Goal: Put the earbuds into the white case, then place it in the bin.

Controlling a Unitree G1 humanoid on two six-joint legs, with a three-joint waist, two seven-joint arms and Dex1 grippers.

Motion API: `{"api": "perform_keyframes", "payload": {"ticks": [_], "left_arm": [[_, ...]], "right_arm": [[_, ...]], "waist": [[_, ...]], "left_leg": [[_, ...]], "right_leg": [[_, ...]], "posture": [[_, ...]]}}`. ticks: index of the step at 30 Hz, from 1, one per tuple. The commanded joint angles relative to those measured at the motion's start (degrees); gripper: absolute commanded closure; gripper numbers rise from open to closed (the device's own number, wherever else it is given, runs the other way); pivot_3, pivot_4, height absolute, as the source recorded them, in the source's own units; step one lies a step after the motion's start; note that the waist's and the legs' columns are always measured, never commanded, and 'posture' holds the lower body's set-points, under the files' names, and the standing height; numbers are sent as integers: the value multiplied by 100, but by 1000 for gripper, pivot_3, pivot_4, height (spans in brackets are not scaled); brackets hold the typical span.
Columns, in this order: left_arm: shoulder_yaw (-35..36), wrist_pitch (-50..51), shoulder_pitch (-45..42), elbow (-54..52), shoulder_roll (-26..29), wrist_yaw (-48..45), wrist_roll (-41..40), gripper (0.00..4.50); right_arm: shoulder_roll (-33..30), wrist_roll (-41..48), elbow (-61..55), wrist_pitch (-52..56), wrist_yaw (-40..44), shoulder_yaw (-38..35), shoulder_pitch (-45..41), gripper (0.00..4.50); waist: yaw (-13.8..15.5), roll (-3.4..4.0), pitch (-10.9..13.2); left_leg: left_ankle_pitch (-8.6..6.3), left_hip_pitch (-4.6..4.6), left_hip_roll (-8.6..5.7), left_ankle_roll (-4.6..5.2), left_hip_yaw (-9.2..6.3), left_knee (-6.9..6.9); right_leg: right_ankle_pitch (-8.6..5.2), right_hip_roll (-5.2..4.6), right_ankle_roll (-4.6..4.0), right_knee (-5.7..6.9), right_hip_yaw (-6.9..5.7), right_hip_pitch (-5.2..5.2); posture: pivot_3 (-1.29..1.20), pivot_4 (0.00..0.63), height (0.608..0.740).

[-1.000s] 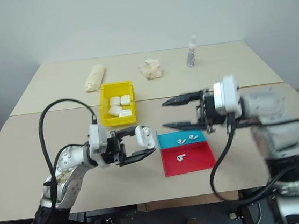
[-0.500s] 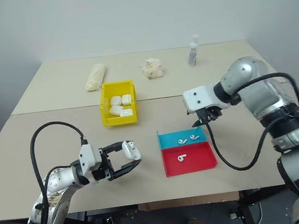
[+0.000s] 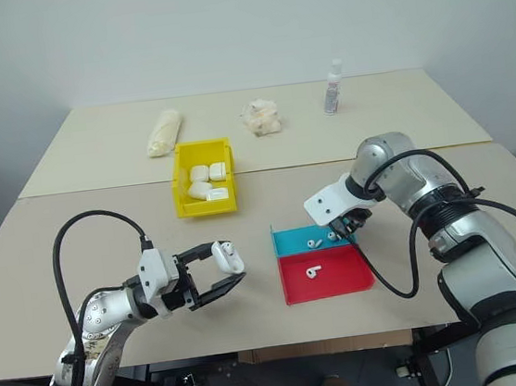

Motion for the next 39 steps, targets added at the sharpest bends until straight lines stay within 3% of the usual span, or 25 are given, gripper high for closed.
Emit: {"api": "perform_keyframes", "payload": {"ticks": [1,27,30,39], "left_arm": [[-4,-78,54,-285,21,77,34,1717],[-89,-168,-29,-227,42,132,215,1717],[-93,-182,-38,-212,47,121,224,1717],[-89,-199,-55,-183,63,114,249,1717]], "right_arm": [[57,-205,101,-239,-144,-31,-153,1921],[221,-628,273,-613,-284,-27,13,1921],[194,-595,212,-656,-201,-51,59,2464],[187,-706,190,-681,-267,-34,121,2464]], "waist": [[-5,0,0],[-14,1,0],[-14,1,0],[-15,1,0]], "left_leg": [[0,0,0,0,0,0],[1,0,0,-1,1,-1],[1,0,0,-1,1,-1],[1,2,0,-1,1,0]], "right_leg": [[0,0,0,0,0,0],[0,0,-1,2,0,-1],[0,0,-1,2,0,-1],[0,0,-1,2,0,1]], "posture": [[0,150,740],[0,150,740],[0,150,740],[0,150,740]]}}
